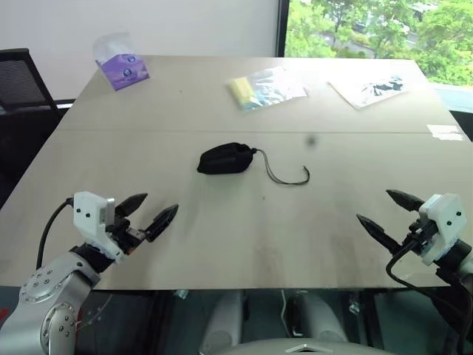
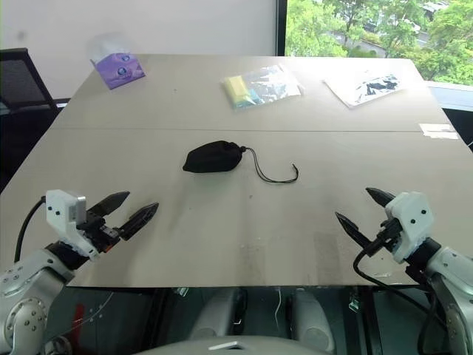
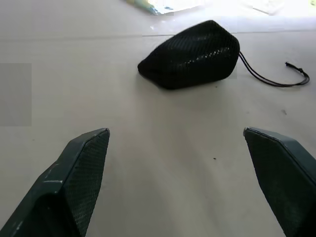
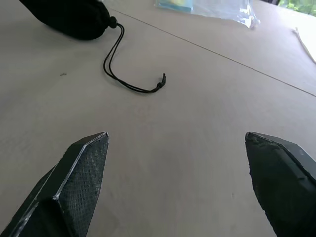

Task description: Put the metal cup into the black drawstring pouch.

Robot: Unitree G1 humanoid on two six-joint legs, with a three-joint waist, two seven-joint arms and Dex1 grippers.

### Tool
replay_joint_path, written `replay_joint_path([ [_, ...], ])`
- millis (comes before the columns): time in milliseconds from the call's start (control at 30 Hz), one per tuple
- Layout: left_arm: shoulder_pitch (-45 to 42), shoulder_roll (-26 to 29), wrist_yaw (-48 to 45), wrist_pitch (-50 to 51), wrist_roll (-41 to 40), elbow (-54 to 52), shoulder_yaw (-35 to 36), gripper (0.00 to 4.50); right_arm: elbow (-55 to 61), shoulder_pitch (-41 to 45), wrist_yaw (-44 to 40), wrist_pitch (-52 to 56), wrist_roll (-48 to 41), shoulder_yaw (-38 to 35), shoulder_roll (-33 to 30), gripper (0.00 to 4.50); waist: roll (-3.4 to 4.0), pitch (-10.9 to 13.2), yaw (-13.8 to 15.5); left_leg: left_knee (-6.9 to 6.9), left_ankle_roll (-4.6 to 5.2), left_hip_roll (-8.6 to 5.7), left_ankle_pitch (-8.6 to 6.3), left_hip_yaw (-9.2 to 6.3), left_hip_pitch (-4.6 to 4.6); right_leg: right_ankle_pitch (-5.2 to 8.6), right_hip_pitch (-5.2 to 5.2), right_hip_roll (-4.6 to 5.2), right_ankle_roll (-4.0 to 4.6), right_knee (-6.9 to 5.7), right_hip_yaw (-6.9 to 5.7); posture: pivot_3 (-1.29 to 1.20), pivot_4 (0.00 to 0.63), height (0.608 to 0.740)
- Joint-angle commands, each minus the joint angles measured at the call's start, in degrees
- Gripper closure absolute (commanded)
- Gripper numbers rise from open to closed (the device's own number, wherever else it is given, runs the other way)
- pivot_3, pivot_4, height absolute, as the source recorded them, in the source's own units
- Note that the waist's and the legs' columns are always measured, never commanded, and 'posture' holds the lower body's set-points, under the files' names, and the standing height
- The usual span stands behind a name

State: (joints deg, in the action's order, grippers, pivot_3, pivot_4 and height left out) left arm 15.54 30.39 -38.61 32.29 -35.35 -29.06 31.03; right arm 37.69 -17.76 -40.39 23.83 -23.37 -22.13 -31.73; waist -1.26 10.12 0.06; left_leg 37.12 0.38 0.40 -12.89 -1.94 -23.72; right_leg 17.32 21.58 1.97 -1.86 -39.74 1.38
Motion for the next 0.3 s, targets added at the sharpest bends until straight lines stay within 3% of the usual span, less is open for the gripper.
replay_joint_path([
  [33, 0.8, 0.4, 0.2, -1.2, -1.6, -2.6, 0.8, 0.0, -0.3, -0.8, 0.0, -3.4, 0.6, -0.7, -0.4, 0.03, 0.0, 0.0, 0.0, 0.0, 0.0, 0.0, 0.0, 0.0, 0.0, 0.0, 0.0, 0.0, 0.0, 0.0, 0.0, 0.0, 0.15, 0.74],
  [300, -0.5, 0.2, 0.7, -1.9, -1.3, -1.6, -2.2, 0.0, -4.1, -0.8, -0.5, -7.0, 0.4, -0.4, 0.1, 0.03, 0.01, 0.0, -0.1, -0.01, 0.0, 0.0, 0.0, 0.0, 0.0, 0.0, 0.0, -0.02, 0.0, 0.0, 0.0, 0.0, 0.15, 0.74],
])
